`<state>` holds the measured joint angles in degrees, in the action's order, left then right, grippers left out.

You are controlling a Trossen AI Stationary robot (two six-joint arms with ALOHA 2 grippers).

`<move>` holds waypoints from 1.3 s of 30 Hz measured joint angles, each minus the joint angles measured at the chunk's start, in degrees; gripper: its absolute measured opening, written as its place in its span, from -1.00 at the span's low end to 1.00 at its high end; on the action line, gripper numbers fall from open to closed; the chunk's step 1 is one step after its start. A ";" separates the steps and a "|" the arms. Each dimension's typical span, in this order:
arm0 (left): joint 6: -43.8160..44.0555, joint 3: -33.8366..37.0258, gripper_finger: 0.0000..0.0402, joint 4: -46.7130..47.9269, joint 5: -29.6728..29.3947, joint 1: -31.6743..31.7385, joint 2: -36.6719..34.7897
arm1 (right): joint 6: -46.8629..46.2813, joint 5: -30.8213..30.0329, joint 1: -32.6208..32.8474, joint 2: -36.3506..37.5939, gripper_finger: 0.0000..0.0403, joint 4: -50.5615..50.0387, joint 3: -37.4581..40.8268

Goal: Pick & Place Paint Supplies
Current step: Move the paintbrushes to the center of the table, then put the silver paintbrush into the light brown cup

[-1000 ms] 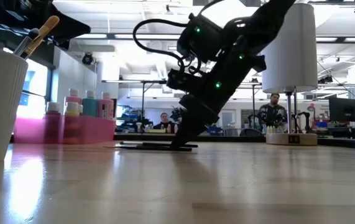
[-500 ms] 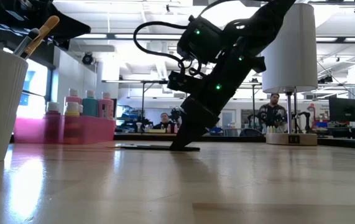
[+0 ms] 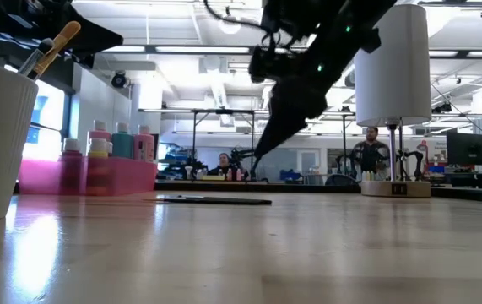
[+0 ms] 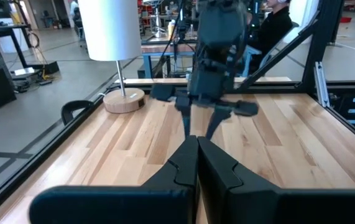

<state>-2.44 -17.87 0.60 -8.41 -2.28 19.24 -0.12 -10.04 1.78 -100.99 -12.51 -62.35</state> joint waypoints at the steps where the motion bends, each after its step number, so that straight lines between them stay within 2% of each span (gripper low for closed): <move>1: 0.00 0.00 -0.96 0.00 -0.01 0.00 -0.02 | 0.00 0.03 0.00 0.57 -0.39 -0.42 -0.04; 5: -0.01 0.00 -0.96 0.07 -0.10 0.00 -0.01 | 0.03 1.91 -0.89 1.39 -0.45 -4.91 -0.04; 9: 0.00 0.00 -0.96 0.62 -0.17 0.00 0.09 | 0.75 5.79 -2.63 1.47 -0.53 -4.72 -0.07; 13: -0.02 0.00 -0.96 1.66 -0.23 0.00 0.13 | 1.88 6.11 -4.38 1.18 -0.60 -3.47 -0.07; 20: -0.04 0.00 -0.96 5.03 -0.23 0.00 0.09 | 2.46 6.84 -7.61 1.18 -0.66 3.38 -0.11; 25: -0.04 0.00 -0.96 5.76 -0.23 0.00 0.11 | 3.38 14.93 -9.14 1.18 -0.67 11.51 -0.13; 28: -0.04 0.00 -0.96 5.74 -0.23 0.00 0.09 | 3.38 17.63 -9.33 1.18 -0.67 15.80 -0.17; 34: -0.04 0.00 -0.96 5.66 -0.21 0.00 0.09 | 2.87 17.90 -8.21 1.09 -0.67 19.05 -0.20; 39: -0.04 0.00 -0.96 5.60 0.24 0.02 0.09 | 1.49 17.55 -6.36 -1.77 -0.67 24.14 -0.28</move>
<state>-2.48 -17.87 6.20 -8.18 -2.27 19.33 1.37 7.51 -4.58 -102.76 11.64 -62.63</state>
